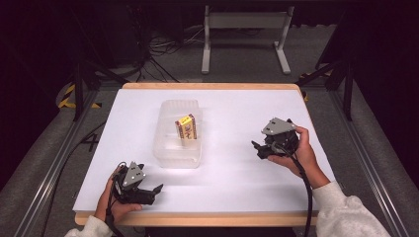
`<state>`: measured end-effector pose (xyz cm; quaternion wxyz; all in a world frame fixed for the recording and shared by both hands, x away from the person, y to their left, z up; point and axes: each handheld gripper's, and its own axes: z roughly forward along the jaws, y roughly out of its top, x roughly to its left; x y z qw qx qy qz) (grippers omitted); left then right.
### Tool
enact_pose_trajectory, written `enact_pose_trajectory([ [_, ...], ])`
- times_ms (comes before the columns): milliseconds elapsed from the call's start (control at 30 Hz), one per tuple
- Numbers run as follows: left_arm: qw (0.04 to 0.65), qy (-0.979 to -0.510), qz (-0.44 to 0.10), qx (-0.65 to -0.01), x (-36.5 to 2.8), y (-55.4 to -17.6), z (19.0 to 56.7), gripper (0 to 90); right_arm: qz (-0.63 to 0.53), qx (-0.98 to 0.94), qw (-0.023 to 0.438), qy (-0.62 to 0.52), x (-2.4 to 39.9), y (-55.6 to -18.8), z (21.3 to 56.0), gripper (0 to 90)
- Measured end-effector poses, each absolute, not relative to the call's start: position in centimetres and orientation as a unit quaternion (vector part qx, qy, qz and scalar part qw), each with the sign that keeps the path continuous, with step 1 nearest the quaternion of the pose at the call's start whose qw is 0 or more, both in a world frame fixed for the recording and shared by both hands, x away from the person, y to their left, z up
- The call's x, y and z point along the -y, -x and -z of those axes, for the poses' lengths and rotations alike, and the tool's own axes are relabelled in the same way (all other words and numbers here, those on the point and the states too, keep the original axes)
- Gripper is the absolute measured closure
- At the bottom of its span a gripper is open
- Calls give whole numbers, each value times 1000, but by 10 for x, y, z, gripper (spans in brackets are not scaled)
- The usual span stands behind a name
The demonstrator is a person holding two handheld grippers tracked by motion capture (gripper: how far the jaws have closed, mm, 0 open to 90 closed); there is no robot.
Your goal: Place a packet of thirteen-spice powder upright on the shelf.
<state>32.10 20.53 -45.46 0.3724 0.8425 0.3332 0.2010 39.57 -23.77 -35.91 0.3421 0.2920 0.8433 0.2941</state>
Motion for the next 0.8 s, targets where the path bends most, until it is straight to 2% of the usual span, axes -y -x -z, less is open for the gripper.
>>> enact_pose_trajectory([
  [800,368,-845,-200,-332,-204,-322,455,57,-301,-830,359,-304,285,-369,390,112],
])
